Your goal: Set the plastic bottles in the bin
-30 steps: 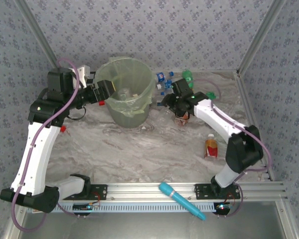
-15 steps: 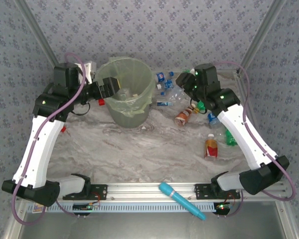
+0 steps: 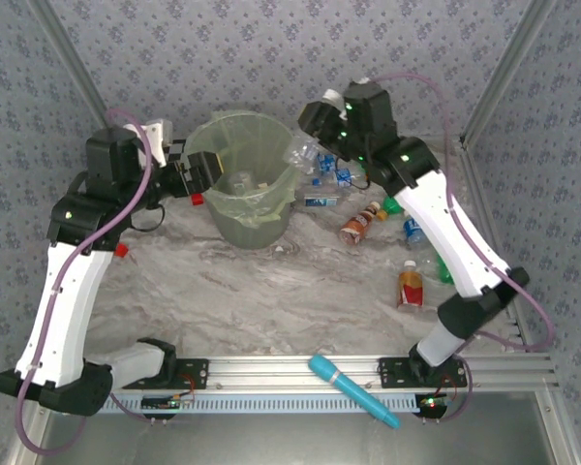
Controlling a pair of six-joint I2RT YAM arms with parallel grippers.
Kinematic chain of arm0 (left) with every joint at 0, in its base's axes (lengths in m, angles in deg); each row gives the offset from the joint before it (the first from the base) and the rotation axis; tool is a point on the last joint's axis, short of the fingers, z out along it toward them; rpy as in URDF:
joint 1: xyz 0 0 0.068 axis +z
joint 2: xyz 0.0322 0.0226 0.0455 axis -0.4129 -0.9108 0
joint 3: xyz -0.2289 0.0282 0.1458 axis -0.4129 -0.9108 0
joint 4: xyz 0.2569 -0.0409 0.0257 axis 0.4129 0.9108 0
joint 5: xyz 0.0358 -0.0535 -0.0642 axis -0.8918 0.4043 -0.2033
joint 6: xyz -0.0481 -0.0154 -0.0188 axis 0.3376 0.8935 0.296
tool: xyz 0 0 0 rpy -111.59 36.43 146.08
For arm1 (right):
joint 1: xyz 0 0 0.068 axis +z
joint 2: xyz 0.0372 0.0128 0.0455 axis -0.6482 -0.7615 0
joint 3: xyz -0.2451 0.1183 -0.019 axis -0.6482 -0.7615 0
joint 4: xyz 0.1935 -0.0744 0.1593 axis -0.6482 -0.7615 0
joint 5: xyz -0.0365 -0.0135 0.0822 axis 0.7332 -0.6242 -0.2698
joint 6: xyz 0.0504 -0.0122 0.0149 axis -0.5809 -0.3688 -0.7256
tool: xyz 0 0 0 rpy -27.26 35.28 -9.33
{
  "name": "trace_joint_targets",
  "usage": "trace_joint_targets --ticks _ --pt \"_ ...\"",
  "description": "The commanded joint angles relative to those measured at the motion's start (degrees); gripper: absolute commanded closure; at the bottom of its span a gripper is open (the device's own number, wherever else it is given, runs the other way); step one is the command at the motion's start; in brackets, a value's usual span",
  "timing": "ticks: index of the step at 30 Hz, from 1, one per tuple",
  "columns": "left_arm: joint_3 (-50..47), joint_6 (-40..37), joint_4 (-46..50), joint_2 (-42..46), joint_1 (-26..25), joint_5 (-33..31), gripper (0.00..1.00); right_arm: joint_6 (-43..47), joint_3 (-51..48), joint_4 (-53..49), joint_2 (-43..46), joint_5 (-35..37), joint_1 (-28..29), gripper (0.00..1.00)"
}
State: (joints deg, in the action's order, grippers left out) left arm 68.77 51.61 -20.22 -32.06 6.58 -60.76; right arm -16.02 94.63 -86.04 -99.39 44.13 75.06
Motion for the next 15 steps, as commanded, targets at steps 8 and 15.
trace_joint_targets --ticks 8,15 --pt "-1.1 -0.8 2.0 4.5 -0.3 -3.6 0.0 0.2 21.8 -3.2 -18.1 -5.4 5.3 0.41" --pt "-1.9 -0.6 2.6 5.9 -0.3 -4.0 0.0 -2.1 30.8 -3.5 -27.2 -7.7 7.2 0.41"
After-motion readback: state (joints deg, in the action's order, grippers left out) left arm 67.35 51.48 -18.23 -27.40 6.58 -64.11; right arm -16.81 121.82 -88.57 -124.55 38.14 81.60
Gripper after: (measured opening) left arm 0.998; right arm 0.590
